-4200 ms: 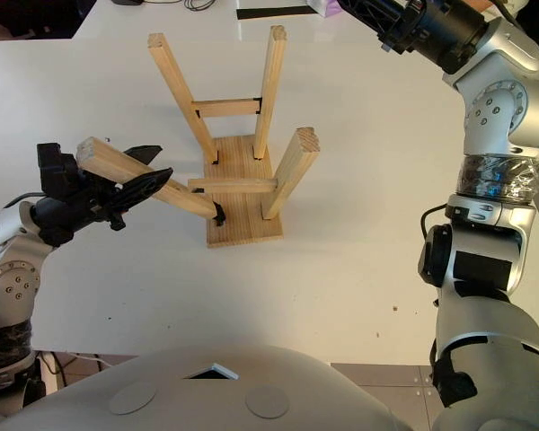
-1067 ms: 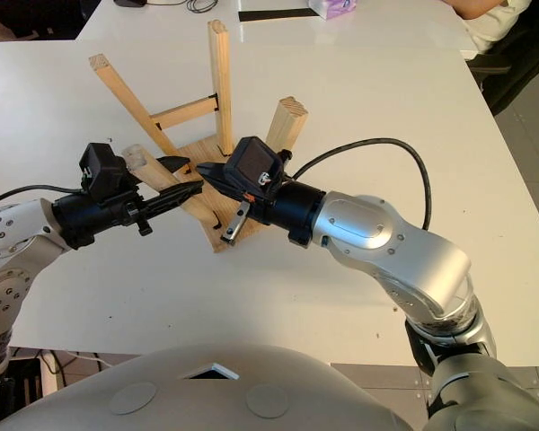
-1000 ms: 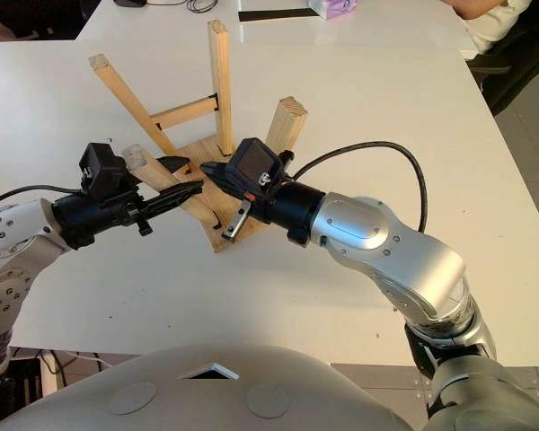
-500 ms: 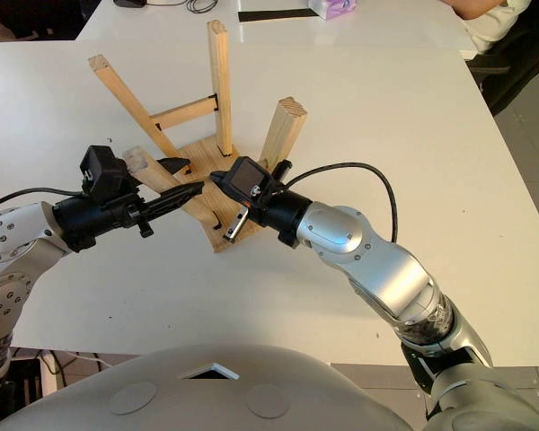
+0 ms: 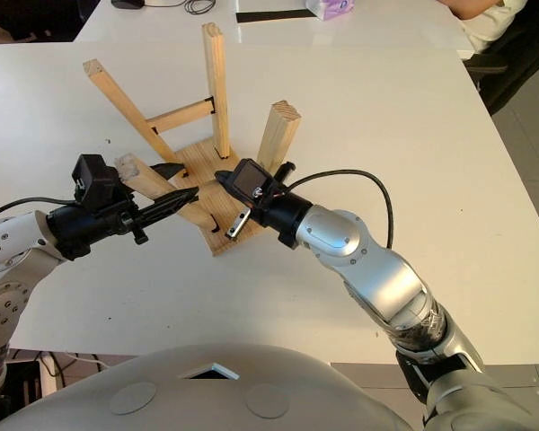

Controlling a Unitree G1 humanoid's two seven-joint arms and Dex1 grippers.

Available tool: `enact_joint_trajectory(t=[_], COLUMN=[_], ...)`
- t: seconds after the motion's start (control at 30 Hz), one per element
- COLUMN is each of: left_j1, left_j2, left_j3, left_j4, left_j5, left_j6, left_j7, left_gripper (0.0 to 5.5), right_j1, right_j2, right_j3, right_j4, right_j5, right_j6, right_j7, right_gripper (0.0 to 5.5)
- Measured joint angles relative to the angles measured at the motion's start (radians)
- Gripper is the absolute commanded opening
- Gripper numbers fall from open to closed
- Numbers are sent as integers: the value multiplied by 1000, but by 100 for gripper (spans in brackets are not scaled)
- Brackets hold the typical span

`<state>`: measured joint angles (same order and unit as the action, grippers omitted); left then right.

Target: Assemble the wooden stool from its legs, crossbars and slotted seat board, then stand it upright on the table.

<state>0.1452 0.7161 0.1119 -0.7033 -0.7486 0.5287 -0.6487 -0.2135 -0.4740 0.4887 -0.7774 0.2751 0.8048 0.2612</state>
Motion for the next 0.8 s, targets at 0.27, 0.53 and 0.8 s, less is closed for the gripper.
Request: enact_joint_trajectory(t=[0.27, 0.53, 0.8], left_j1=[10, 19, -9], left_j2=[-1, -5, 1], left_j3=[0, -8, -24], left_j4=[-2, 0, -7], left_j5=[6, 20, 16], left_j6=[-14, -31, -5], left_j7=[0, 3, 19], left_gripper=[204, 204, 204], right_j1=[-69, -11, -13], right_j2=[159, 24, 84], right_j3=[-137, 36, -8], right_j4=[-8, 32, 30], right_j5=[67, -63, -51], right_j6=[23, -15, -7], right_j7=[-13, 46, 67], right_gripper=[0, 0, 0])
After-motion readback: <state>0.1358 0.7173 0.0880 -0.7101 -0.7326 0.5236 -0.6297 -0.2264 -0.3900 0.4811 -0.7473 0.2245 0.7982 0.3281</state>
